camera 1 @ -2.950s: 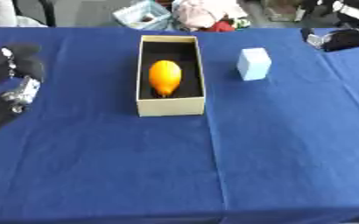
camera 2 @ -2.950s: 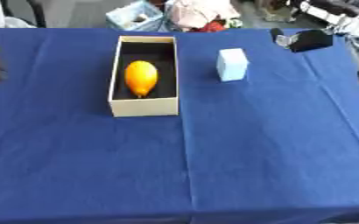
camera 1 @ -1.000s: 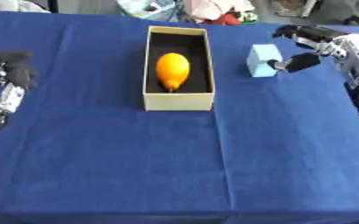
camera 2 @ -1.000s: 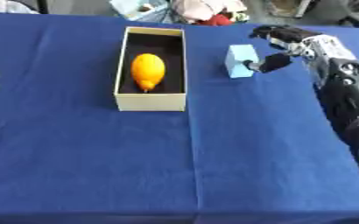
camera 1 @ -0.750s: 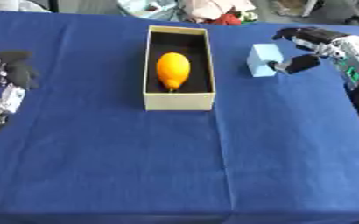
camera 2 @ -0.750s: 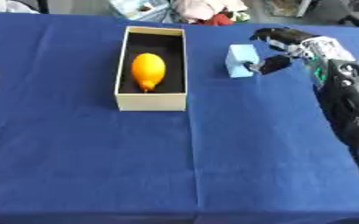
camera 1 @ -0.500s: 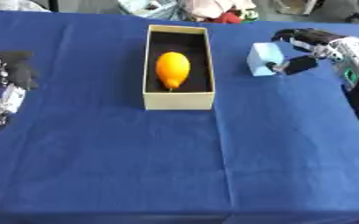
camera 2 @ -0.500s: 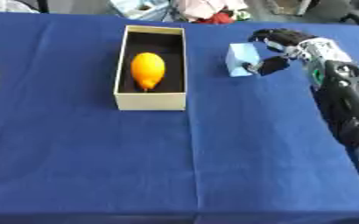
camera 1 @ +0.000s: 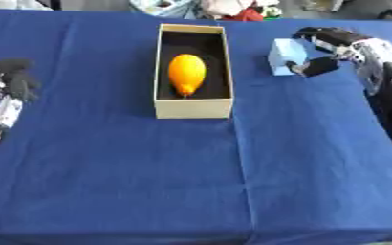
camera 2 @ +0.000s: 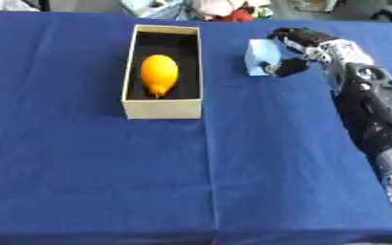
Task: Pick up objects on the table and place them in the box.
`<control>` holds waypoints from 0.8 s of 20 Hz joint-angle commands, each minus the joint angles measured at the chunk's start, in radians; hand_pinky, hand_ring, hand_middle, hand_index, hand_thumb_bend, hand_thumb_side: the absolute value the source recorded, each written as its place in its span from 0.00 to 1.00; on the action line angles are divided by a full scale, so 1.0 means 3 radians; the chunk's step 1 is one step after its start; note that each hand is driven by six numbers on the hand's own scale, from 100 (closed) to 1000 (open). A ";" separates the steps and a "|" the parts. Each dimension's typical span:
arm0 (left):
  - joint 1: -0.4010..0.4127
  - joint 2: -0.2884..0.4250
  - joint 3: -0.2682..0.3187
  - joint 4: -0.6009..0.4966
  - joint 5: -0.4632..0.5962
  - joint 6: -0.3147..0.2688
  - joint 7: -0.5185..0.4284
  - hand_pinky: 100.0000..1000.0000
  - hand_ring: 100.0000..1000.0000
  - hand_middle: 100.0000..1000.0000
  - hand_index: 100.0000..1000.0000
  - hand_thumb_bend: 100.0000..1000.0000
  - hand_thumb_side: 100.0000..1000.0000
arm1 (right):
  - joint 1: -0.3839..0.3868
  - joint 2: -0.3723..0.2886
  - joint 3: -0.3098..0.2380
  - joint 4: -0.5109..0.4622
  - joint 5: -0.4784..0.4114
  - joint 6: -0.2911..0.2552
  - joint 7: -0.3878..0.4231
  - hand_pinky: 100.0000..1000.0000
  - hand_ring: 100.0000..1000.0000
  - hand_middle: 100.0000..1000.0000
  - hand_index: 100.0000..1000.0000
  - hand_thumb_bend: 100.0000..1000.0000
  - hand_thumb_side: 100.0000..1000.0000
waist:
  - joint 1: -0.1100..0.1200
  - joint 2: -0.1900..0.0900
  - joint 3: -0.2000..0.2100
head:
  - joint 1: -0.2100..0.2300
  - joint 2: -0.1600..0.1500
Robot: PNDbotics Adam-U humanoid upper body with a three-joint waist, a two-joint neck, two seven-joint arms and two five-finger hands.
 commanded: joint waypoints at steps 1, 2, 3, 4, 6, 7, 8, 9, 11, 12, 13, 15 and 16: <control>-0.0029 0.0014 0.0008 -0.0062 0.0002 -0.0009 -0.0019 0.65 0.55 0.56 0.83 0.00 0.73 | -0.0069 -0.0058 -0.0028 0.0005 0.0047 0.0016 -0.0026 0.83 0.93 0.91 0.99 0.09 0.56 | 0.0017 -0.0034 0.0000 | -0.0012 0.0018; -0.0029 0.0013 0.0010 -0.0062 0.0002 -0.0009 -0.0019 0.65 0.55 0.56 0.83 0.00 0.73 | -0.0067 -0.0052 -0.0033 0.0003 0.0044 0.0022 -0.0045 0.82 0.90 0.86 0.98 0.08 0.52 | 0.0019 -0.0032 0.0000 | -0.0010 0.0018; -0.0028 0.0011 0.0011 -0.0062 0.0003 -0.0010 -0.0019 0.65 0.55 0.56 0.83 0.00 0.73 | -0.0064 -0.0048 -0.0039 0.0000 0.0037 0.0029 -0.0077 0.79 0.85 0.77 0.93 0.05 0.44 | 0.0019 -0.0030 -0.0002 | -0.0008 0.0018; -0.0027 0.0010 0.0012 -0.0061 0.0004 -0.0010 -0.0019 0.65 0.55 0.56 0.83 0.00 0.73 | -0.0061 -0.0046 -0.0043 -0.0002 0.0029 0.0035 -0.0112 0.77 0.81 0.67 0.85 0.02 0.32 | 0.0019 -0.0029 -0.0002 | -0.0006 0.0018; -0.0024 0.0008 0.0010 -0.0056 0.0004 -0.0010 -0.0023 0.66 0.55 0.56 0.84 0.00 0.73 | -0.0054 -0.0049 -0.0055 -0.0014 0.0010 0.0047 -0.0221 0.73 0.77 0.53 0.73 0.00 0.13 | 0.0017 -0.0030 -0.0006 | -0.0002 0.0018; -0.0023 0.0006 0.0010 -0.0054 0.0004 -0.0011 -0.0025 0.66 0.55 0.56 0.84 0.00 0.73 | -0.0046 -0.0059 -0.0061 -0.0030 -0.0005 0.0049 -0.0295 0.71 0.75 0.48 0.68 0.00 0.11 | 0.0015 -0.0031 -0.0009 | -0.0001 0.0018; -0.0022 0.0005 0.0010 -0.0052 0.0004 -0.0012 -0.0026 0.66 0.55 0.56 0.84 0.00 0.73 | -0.0035 -0.0073 -0.0063 -0.0047 -0.0022 0.0046 -0.0375 0.70 0.74 0.46 0.65 0.00 0.11 | 0.0012 -0.0032 -0.0012 | 0.0000 0.0018; -0.0024 0.0005 0.0011 -0.0051 0.0005 -0.0014 -0.0027 0.66 0.55 0.56 0.84 0.00 0.73 | -0.0024 -0.0088 -0.0063 -0.0071 -0.0039 0.0040 -0.0458 0.69 0.73 0.43 0.62 0.00 0.10 | 0.0010 -0.0034 -0.0015 | 0.0002 0.0018; -0.0025 0.0005 0.0013 -0.0049 0.0006 -0.0015 -0.0025 0.66 0.55 0.56 0.84 0.00 0.74 | -0.0008 -0.0117 -0.0062 -0.0119 -0.0088 0.0019 -0.0604 0.68 0.72 0.39 0.57 0.00 0.08 | 0.0007 -0.0036 -0.0021 | 0.0004 0.0018; -0.0023 0.0006 0.0014 -0.0047 0.0006 -0.0015 -0.0024 0.66 0.55 0.56 0.84 0.00 0.74 | 0.0000 -0.0129 -0.0058 -0.0146 -0.0115 0.0007 -0.0665 0.67 0.71 0.38 0.56 0.00 0.07 | 0.0005 -0.0038 -0.0025 | 0.0004 0.0018; -0.0021 0.0007 0.0014 -0.0044 0.0005 -0.0014 -0.0024 0.66 0.55 0.56 0.84 0.00 0.74 | 0.0006 -0.0143 -0.0053 -0.0177 -0.0143 -0.0007 -0.0719 0.67 0.71 0.36 0.54 0.00 0.06 | 0.0004 -0.0040 -0.0028 | 0.0003 0.0018; -0.0019 0.0007 0.0016 -0.0039 0.0004 -0.0013 -0.0023 0.66 0.55 0.56 0.84 0.00 0.74 | 0.0012 -0.0165 -0.0047 -0.0244 -0.0204 -0.0032 -0.0801 0.66 0.70 0.34 0.52 0.00 0.04 | 0.0002 -0.0042 -0.0036 | 0.0004 0.0018; -0.0019 0.0007 0.0018 -0.0038 0.0004 -0.0013 -0.0021 0.66 0.56 0.56 0.84 0.00 0.74 | 0.0014 -0.0175 -0.0044 -0.0282 -0.0241 -0.0043 -0.0834 0.66 0.70 0.34 0.52 0.00 0.03 | 0.0001 -0.0043 -0.0040 | 0.0007 0.0018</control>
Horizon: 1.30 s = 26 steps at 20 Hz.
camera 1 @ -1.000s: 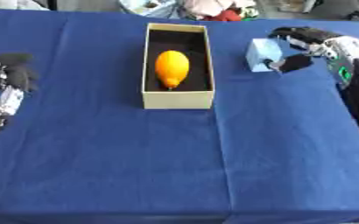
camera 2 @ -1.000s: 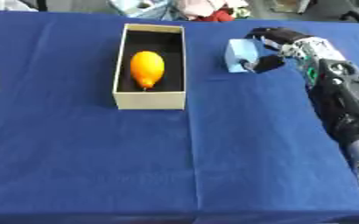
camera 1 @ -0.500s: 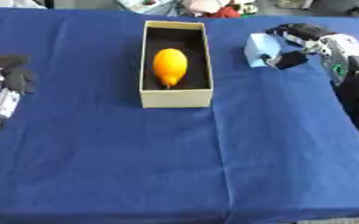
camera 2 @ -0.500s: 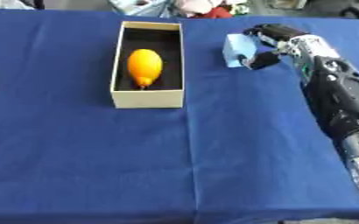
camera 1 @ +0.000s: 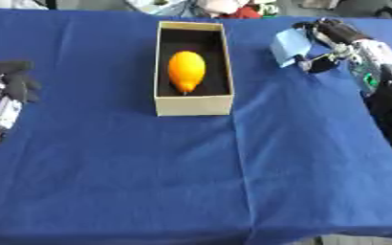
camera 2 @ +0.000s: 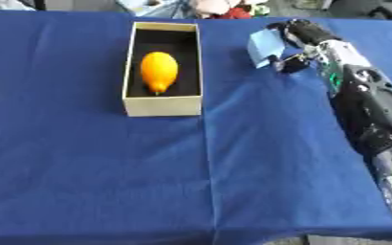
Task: Pick up objects on the table and place them in the box.
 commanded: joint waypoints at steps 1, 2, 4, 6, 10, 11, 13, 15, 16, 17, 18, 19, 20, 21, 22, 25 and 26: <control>-0.0021 0.0031 0.0018 -0.0038 0.0004 0.0001 -0.0002 0.66 0.56 0.56 0.84 0.00 0.74 | -0.0051 -0.0176 -0.0006 -0.0183 -0.0127 -0.0036 -0.0129 0.66 0.69 0.33 0.51 0.00 0.02 | 0.0003 -0.0057 -0.0015 | 0.0015 0.0018; -0.0020 0.0032 0.0019 -0.0037 0.0004 0.0001 -0.0001 0.66 0.56 0.56 0.84 0.00 0.74 | -0.0049 -0.0187 0.0001 -0.0229 -0.0163 -0.0049 -0.0145 0.65 0.69 0.32 0.51 0.00 0.01 | 0.0002 -0.0058 -0.0020 | 0.0016 0.0018; -0.0019 0.0036 0.0022 -0.0036 0.0005 0.0000 0.0000 0.66 0.56 0.56 0.84 0.00 0.74 | -0.0051 -0.0210 0.0018 -0.0333 -0.0241 -0.0079 -0.0163 0.65 0.69 0.32 0.51 0.00 0.01 | -0.0001 -0.0063 -0.0031 | 0.0018 0.0018; -0.0017 0.0040 0.0024 -0.0034 0.0004 0.0000 0.0001 0.66 0.56 0.56 0.84 0.00 0.74 | -0.0053 -0.0233 0.0044 -0.0428 -0.0283 -0.0103 -0.0156 0.65 0.68 0.31 0.50 0.00 0.01 | -0.0007 -0.0068 -0.0038 | 0.0019 0.0018; -0.0008 0.0050 0.0027 -0.0031 0.0003 -0.0001 0.0003 0.66 0.56 0.56 0.84 0.00 0.74 | -0.0073 -0.0260 0.0105 -0.0610 -0.0391 -0.0172 -0.0095 0.66 0.68 0.31 0.50 0.00 0.00 | -0.0024 -0.0082 -0.0046 | 0.0026 0.0018; -0.0007 0.0052 0.0028 -0.0031 0.0003 -0.0001 0.0003 0.66 0.56 0.56 0.84 0.00 0.74 | -0.0086 -0.0258 0.0124 -0.0657 -0.0415 -0.0192 -0.0073 0.66 0.68 0.31 0.51 0.00 0.00 | -0.0027 -0.0087 -0.0046 | 0.0026 0.0018; -0.0004 0.0054 0.0028 -0.0033 0.0005 -0.0002 0.0002 0.66 0.56 0.56 0.84 0.00 0.74 | -0.0121 -0.0241 0.0165 -0.0746 -0.0472 -0.0231 -0.0025 0.66 0.68 0.32 0.51 0.00 0.00 | -0.0033 -0.0096 -0.0046 | 0.0025 0.0018; -0.0003 0.0057 0.0025 -0.0039 0.0008 -0.0006 -0.0003 0.66 0.56 0.56 0.84 0.00 0.74 | -0.0164 -0.0213 0.0224 -0.0832 -0.0513 -0.0286 0.0038 0.66 0.68 0.32 0.51 0.00 0.00 | -0.0038 -0.0105 -0.0045 | 0.0022 0.0018; -0.0002 0.0058 0.0024 -0.0043 0.0010 -0.0008 -0.0007 0.66 0.56 0.56 0.84 0.00 0.74 | -0.0190 -0.0189 0.0258 -0.0867 -0.0523 -0.0317 0.0078 0.66 0.68 0.32 0.51 0.00 0.01 | -0.0040 -0.0109 -0.0044 | 0.0019 0.0018; -0.0002 0.0058 0.0021 -0.0046 0.0015 -0.0011 -0.0012 0.66 0.56 0.56 0.84 0.00 0.74 | -0.0219 -0.0156 0.0292 -0.0893 -0.0530 -0.0357 0.0120 0.66 0.68 0.32 0.51 0.00 0.01 | -0.0042 -0.0114 -0.0044 | 0.0015 0.0018; -0.0001 0.0059 0.0019 -0.0049 0.0017 -0.0013 -0.0018 0.66 0.56 0.56 0.84 0.00 0.74 | -0.0252 -0.0114 0.0319 -0.0902 -0.0532 -0.0370 0.0163 0.66 0.68 0.32 0.51 0.00 0.01 | -0.0043 -0.0119 -0.0043 | 0.0012 0.0018; -0.0001 0.0056 0.0015 -0.0050 0.0026 -0.0015 -0.0024 0.66 0.57 0.56 0.84 0.00 0.74 | -0.0284 -0.0067 0.0347 -0.0908 -0.0533 -0.0387 0.0202 0.66 0.68 0.32 0.51 0.00 0.02 | -0.0043 -0.0122 -0.0038 | 0.0008 0.0018; -0.0003 0.0053 0.0010 -0.0051 0.0028 -0.0018 -0.0033 0.66 0.57 0.56 0.84 0.00 0.74 | -0.0317 -0.0013 0.0372 -0.0907 -0.0531 -0.0399 0.0238 0.66 0.68 0.32 0.51 0.00 0.02 | -0.0043 -0.0126 -0.0032 | 0.0003 0.0018; -0.0004 0.0048 0.0005 -0.0053 0.0029 -0.0021 -0.0042 0.66 0.57 0.56 0.84 0.00 0.74 | -0.0347 0.0045 0.0393 -0.0897 -0.0526 -0.0409 0.0271 0.66 0.68 0.32 0.52 0.00 0.07 | -0.0041 -0.0129 -0.0023 | -0.0004 0.0018; -0.0005 0.0044 0.0002 -0.0055 0.0031 -0.0024 -0.0049 0.66 0.57 0.56 0.84 0.00 0.74 | -0.0373 0.0101 0.0406 -0.0878 -0.0518 -0.0415 0.0298 0.66 0.68 0.33 0.52 0.00 0.02 | -0.0040 -0.0132 -0.0015 | -0.0010 0.0018; -0.0005 0.0035 -0.0005 -0.0060 0.0035 -0.0031 -0.0067 0.66 0.57 0.56 0.84 0.00 0.74 | -0.0437 0.0282 0.0422 -0.0764 -0.0469 -0.0412 0.0360 0.67 0.69 0.33 0.53 0.00 0.02 | -0.0033 -0.0136 0.0022 | -0.0044 0.0018; -0.0006 0.0032 -0.0006 -0.0061 0.0037 -0.0032 -0.0069 0.66 0.57 0.56 0.84 0.00 0.74 | -0.0454 0.0335 0.0418 -0.0718 -0.0445 -0.0408 0.0370 0.67 0.69 0.33 0.53 0.00 0.02 | -0.0030 -0.0136 0.0033 | -0.0054 0.0018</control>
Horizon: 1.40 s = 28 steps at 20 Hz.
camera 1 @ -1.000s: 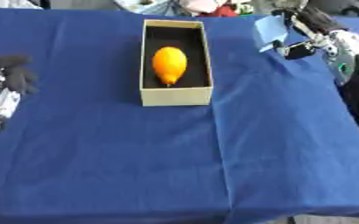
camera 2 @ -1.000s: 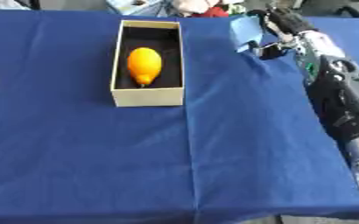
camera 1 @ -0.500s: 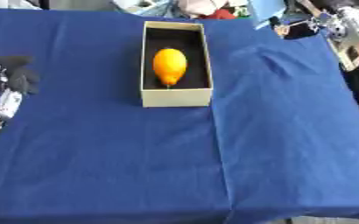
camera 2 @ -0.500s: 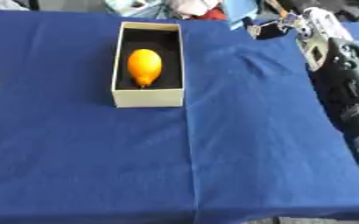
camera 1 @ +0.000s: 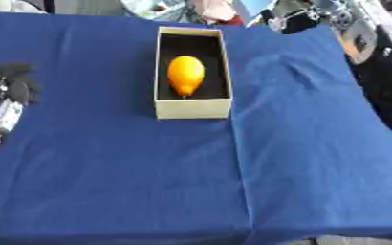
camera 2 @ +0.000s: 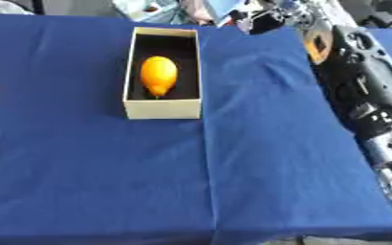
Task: Pick up objects on the table and place them in the box.
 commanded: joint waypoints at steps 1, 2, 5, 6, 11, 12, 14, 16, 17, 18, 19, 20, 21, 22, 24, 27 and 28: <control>-0.0032 0.0028 -0.0003 -0.0062 0.0023 -0.0008 -0.0020 0.66 0.57 0.56 0.84 0.00 0.74 | -0.0116 0.0106 -0.0015 0.0095 0.0065 0.0006 0.0045 0.67 0.69 0.34 0.55 0.00 0.02 | 0.0023 -0.0064 0.0018 | -0.0043 0.0018; -0.0035 0.0025 -0.0005 -0.0065 0.0027 -0.0008 -0.0021 0.66 0.57 0.56 0.84 0.00 0.74 | -0.0128 0.0154 -0.0026 0.0144 0.0088 0.0015 0.0045 0.67 0.70 0.35 0.57 0.00 0.02 | 0.0025 -0.0064 0.0027 | -0.0054 0.0018; -0.0041 0.0013 -0.0012 -0.0070 0.0037 -0.0010 -0.0027 0.66 0.57 0.56 0.84 0.00 0.74 | -0.0154 0.0280 -0.0051 0.0287 0.0166 0.0044 0.0039 0.67 0.71 0.39 0.63 0.00 0.03 | 0.0026 -0.0060 0.0049 | -0.0082 0.0018; -0.0043 0.0009 -0.0014 -0.0069 0.0039 -0.0009 -0.0030 0.66 0.57 0.56 0.84 0.00 0.74 | -0.0157 0.0314 -0.0053 0.0329 0.0196 0.0048 0.0043 0.68 0.71 0.41 0.64 0.00 0.04 | 0.0025 -0.0059 0.0053 | -0.0089 0.0018; -0.0046 -0.0004 -0.0019 -0.0064 0.0042 -0.0010 -0.0039 0.66 0.57 0.56 0.84 0.00 0.74 | -0.0136 0.0400 -0.0055 0.0494 0.0337 0.0065 0.0131 0.71 0.77 0.67 0.84 0.00 0.09 | 0.0022 -0.0055 0.0063 | -0.0106 0.0018; -0.0043 -0.0004 -0.0016 -0.0063 0.0041 -0.0010 -0.0037 0.66 0.57 0.56 0.84 0.00 0.74 | -0.0133 0.0398 -0.0055 0.0505 0.0360 0.0065 0.0153 0.73 0.79 0.73 0.87 0.00 0.16 | 0.0021 -0.0056 0.0061 | -0.0105 0.0018; -0.0037 -0.0004 -0.0010 -0.0059 0.0039 -0.0009 -0.0033 0.66 0.57 0.56 0.84 0.00 0.74 | -0.0134 0.0378 -0.0052 0.0496 0.0395 0.0054 0.0200 0.76 0.83 0.83 0.93 0.00 0.32 | 0.0017 -0.0058 0.0054 | -0.0103 0.0018; -0.0032 -0.0003 -0.0006 -0.0055 0.0036 -0.0008 -0.0029 0.66 0.57 0.56 0.84 0.00 0.74 | -0.0135 0.0347 -0.0041 0.0456 0.0417 0.0030 0.0249 0.78 0.86 0.89 0.95 0.00 0.48 | 0.0013 -0.0060 0.0043 | -0.0098 0.0018; -0.0030 -0.0003 -0.0004 -0.0052 0.0034 -0.0007 -0.0028 0.66 0.57 0.56 0.84 0.00 0.74 | -0.0133 0.0334 -0.0037 0.0439 0.0410 0.0020 0.0278 0.80 0.89 0.92 0.96 0.00 0.57 | 0.0012 -0.0060 0.0038 | -0.0095 0.0018; -0.0026 -0.0003 -0.0003 -0.0049 0.0032 -0.0007 -0.0027 0.66 0.57 0.56 0.84 0.00 0.74 | -0.0130 0.0318 -0.0030 0.0429 0.0387 0.0009 0.0325 0.82 0.90 0.95 0.96 0.00 0.63 | 0.0010 -0.0060 0.0030 | -0.0089 0.0016; -0.0023 -0.0002 -0.0001 -0.0047 0.0030 -0.0007 -0.0026 0.66 0.57 0.56 0.84 0.00 0.74 | -0.0128 0.0301 -0.0020 0.0413 0.0353 -0.0003 0.0377 0.83 0.91 0.96 0.97 0.00 0.68 | 0.0009 -0.0061 0.0022 | -0.0086 0.0016; -0.0019 0.0000 0.0001 -0.0045 0.0028 -0.0007 -0.0024 0.66 0.57 0.56 0.84 0.00 0.74 | -0.0125 0.0283 -0.0009 0.0391 0.0308 -0.0016 0.0433 0.83 0.92 0.98 0.97 0.00 0.71 | 0.0009 -0.0062 0.0012 | -0.0083 0.0014; -0.0016 0.0001 0.0004 -0.0043 0.0026 -0.0007 -0.0022 0.66 0.57 0.56 0.84 0.00 0.74 | -0.0121 0.0263 0.0001 0.0357 0.0255 -0.0026 0.0488 0.83 0.93 0.99 0.98 0.00 0.72 | 0.0010 -0.0062 0.0004 | -0.0079 0.0012; -0.0012 0.0002 0.0007 -0.0041 0.0023 -0.0007 -0.0019 0.66 0.57 0.56 0.84 0.00 0.74 | -0.0116 0.0241 0.0015 0.0312 0.0199 -0.0037 0.0537 0.84 0.93 1.00 0.98 0.00 0.72 | 0.0011 -0.0064 -0.0008 | -0.0075 0.0008; -0.0003 0.0005 0.0012 -0.0038 0.0018 -0.0007 -0.0013 0.66 0.57 0.56 0.84 0.00 0.74 | -0.0099 0.0195 0.0046 0.0204 0.0079 -0.0051 0.0616 0.84 0.93 1.00 0.98 0.00 0.75 | 0.0014 -0.0066 -0.0029 | -0.0067 0.0004; 0.0006 0.0008 0.0016 -0.0035 0.0012 -0.0006 -0.0007 0.66 0.57 0.56 0.84 0.00 0.74 | -0.0079 0.0146 0.0092 0.0052 -0.0075 -0.0056 0.0699 0.84 0.93 1.00 0.98 0.01 0.72 | 0.0014 -0.0069 -0.0050 | -0.0073 0.0007; 0.0006 0.0007 0.0014 -0.0034 0.0011 -0.0006 -0.0008 0.66 0.57 0.56 0.84 0.00 0.74 | -0.0074 0.0142 0.0106 0.0020 -0.0112 -0.0054 0.0721 0.84 0.93 1.00 0.98 0.01 0.72 | 0.0013 -0.0069 -0.0052 | -0.0077 0.0007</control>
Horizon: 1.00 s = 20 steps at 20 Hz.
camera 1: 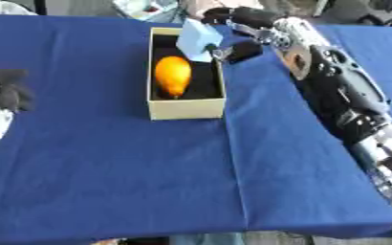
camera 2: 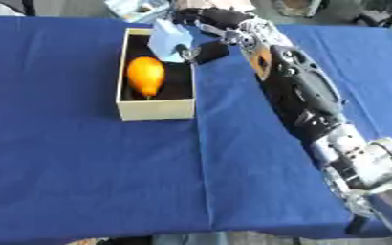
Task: Pick up objects on the table and place them in the box.
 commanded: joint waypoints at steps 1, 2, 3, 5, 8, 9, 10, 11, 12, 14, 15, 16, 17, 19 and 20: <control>-0.0025 0.0034 0.0028 -0.0034 -0.0012 -0.0004 0.0015 0.66 0.57 0.56 0.84 0.00 0.74 | -0.0052 -0.0123 0.0032 -0.0177 -0.0149 -0.0002 0.0084 0.84 0.93 1.00 0.98 0.02 0.73 | 0.0020 -0.0063 -0.0008 | -0.0008 0.0007; -0.0027 0.0033 0.0025 -0.0034 -0.0012 -0.0006 0.0012 0.66 0.57 0.56 0.84 0.00 0.74 | -0.0050 -0.0116 0.0049 -0.0184 -0.0162 0.0000 0.0114 0.84 0.93 1.00 0.99 0.03 0.75 | 0.0020 -0.0063 -0.0003 | -0.0010 0.0004; -0.0027 0.0032 0.0024 -0.0035 -0.0012 -0.0007 0.0011 0.66 0.57 0.56 0.84 0.00 0.74 | -0.0049 -0.0107 0.0064 -0.0182 -0.0161 0.0000 0.0146 0.84 0.93 1.00 0.99 0.03 0.75 | 0.0020 -0.0063 0.0002 | -0.0009 0.0000; -0.0029 0.0030 0.0025 -0.0037 -0.0012 -0.0006 0.0012 0.66 0.57 0.56 0.84 0.00 0.74 | -0.0045 -0.0089 0.0089 -0.0169 -0.0125 -0.0006 0.0203 0.84 0.93 1.00 0.99 0.08 0.79 | 0.0021 -0.0060 0.0015 | -0.0008 -0.0005; -0.0028 0.0028 0.0029 -0.0041 -0.0010 -0.0005 0.0015 0.66 0.57 0.56 0.84 0.00 0.74 | -0.0037 -0.0079 0.0097 -0.0183 -0.0091 -0.0034 0.0214 0.84 0.93 1.00 1.00 0.07 0.78 | 0.0018 -0.0058 0.0024 | -0.0008 -0.0005; -0.0026 0.0028 0.0032 -0.0040 -0.0011 -0.0003 0.0019 0.66 0.57 0.56 0.84 0.00 0.74 | -0.0035 -0.0084 0.0095 -0.0201 -0.0100 -0.0041 0.0204 0.84 0.93 1.00 1.00 0.07 0.77 | 0.0016 -0.0058 0.0023 | -0.0004 -0.0006; -0.0023 0.0028 0.0036 -0.0034 -0.0014 0.0001 0.0023 0.66 0.57 0.56 0.84 0.00 0.75 | -0.0033 -0.0095 0.0091 -0.0234 -0.0124 -0.0050 0.0185 0.85 0.96 1.00 1.00 0.06 0.74 | 0.0012 -0.0058 0.0016 | 0.0000 -0.0011; -0.0019 0.0029 0.0038 -0.0027 -0.0016 0.0003 0.0026 0.66 0.57 0.56 0.84 0.00 0.75 | -0.0027 -0.0112 0.0089 -0.0274 -0.0159 -0.0059 0.0164 0.86 0.97 1.00 1.00 0.06 0.73 | 0.0008 -0.0059 0.0008 | 0.0005 -0.0016; -0.0013 0.0030 0.0042 -0.0022 -0.0020 0.0004 0.0030 0.66 0.57 0.56 0.84 0.00 0.75 | -0.0017 -0.0133 0.0092 -0.0326 -0.0204 -0.0070 0.0142 0.88 1.00 1.00 1.00 0.07 0.69 | 0.0003 -0.0060 -0.0005 | 0.0009 -0.0020; 0.0002 0.0029 0.0058 -0.0011 -0.0031 0.0007 0.0046 0.66 0.57 0.56 0.84 0.00 0.75 | 0.0023 -0.0203 0.0121 -0.0481 -0.0328 -0.0111 0.0109 0.90 1.00 1.00 1.00 0.11 0.61 | -0.0007 -0.0059 -0.0027 | 0.0015 -0.0032; 0.0012 0.0027 0.0068 -0.0006 -0.0038 0.0009 0.0057 0.66 0.57 0.56 0.84 0.00 0.75 | 0.0053 -0.0248 0.0143 -0.0582 -0.0395 -0.0133 0.0104 0.90 1.00 1.00 1.00 0.13 0.58 | -0.0008 -0.0058 -0.0040 | 0.0021 -0.0037; 0.0024 0.0027 0.0076 -0.0002 -0.0045 0.0010 0.0067 0.66 0.57 0.55 0.84 0.00 0.75 | 0.0089 -0.0298 0.0169 -0.0694 -0.0459 -0.0153 0.0105 0.91 1.00 1.00 1.00 0.17 0.45 | -0.0008 -0.0058 -0.0058 | 0.0030 -0.0042; 0.0035 0.0032 0.0084 0.0001 -0.0053 0.0011 0.0075 0.66 0.57 0.55 0.84 0.00 0.75 | 0.0135 -0.0360 0.0193 -0.0829 -0.0517 -0.0166 0.0101 0.91 1.00 1.00 1.00 0.20 0.43 | -0.0008 -0.0058 -0.0081 | 0.0036 -0.0045; 0.0051 0.0035 0.0097 0.0004 -0.0065 0.0012 0.0092 0.66 0.57 0.55 0.84 0.00 0.75 | 0.0248 -0.0491 0.0236 -0.1132 -0.0616 -0.0170 0.0077 0.92 1.00 1.00 1.00 0.22 0.43 | -0.0011 -0.0054 -0.0109 | 0.0052 -0.0052; 0.0057 0.0034 0.0102 0.0006 -0.0069 0.0012 0.0099 0.66 0.57 0.55 0.84 0.00 0.75 | 0.0301 -0.0548 0.0253 -0.1275 -0.0660 -0.0159 0.0067 0.92 1.00 1.00 1.00 0.24 0.47 | -0.0011 -0.0052 -0.0121 | 0.0061 -0.0054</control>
